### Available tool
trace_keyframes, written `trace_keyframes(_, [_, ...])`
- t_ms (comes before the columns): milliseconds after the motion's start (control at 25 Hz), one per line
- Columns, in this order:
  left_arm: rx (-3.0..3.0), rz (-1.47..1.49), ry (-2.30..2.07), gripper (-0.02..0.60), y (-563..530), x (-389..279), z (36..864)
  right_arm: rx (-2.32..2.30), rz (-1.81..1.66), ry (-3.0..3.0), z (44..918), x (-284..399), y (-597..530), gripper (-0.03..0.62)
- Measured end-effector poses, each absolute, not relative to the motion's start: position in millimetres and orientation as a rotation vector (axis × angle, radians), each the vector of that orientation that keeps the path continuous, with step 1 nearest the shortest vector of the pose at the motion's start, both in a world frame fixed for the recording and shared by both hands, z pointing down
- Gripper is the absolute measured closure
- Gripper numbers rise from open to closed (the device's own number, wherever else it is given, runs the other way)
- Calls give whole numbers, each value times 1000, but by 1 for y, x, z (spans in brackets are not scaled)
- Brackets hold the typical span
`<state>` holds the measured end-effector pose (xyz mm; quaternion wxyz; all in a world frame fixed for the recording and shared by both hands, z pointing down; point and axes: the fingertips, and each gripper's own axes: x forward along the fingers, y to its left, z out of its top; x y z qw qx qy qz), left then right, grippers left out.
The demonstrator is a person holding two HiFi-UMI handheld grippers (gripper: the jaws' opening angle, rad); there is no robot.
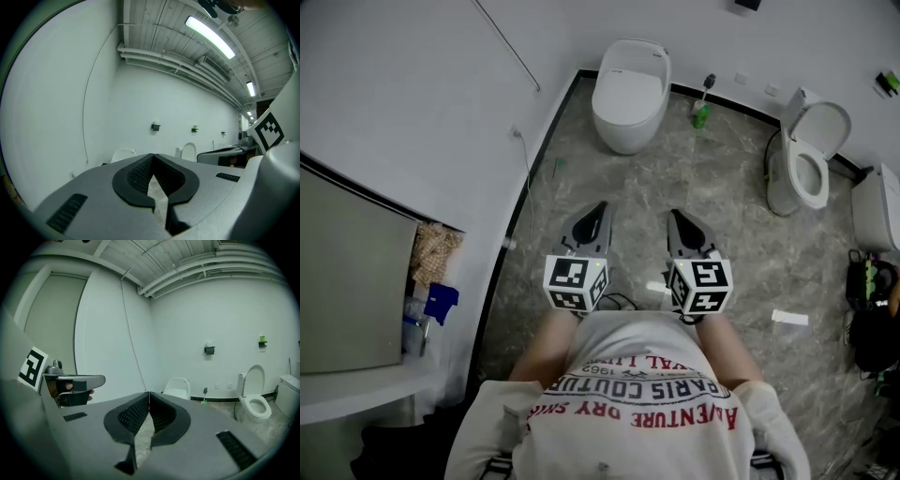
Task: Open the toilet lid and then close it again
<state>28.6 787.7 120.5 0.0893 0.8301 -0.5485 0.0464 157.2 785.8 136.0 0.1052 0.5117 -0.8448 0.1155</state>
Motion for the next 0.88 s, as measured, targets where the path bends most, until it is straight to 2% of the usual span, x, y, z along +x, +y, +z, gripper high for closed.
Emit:
trace_keyframes(480, [2376,133,-1653,574,759,19,137,1447,413,-2489,152,153,753,579])
trace_keyframes(880, [2286,181,-1740,574,689,45,150,1323,455,-2549,165,175,669,579])
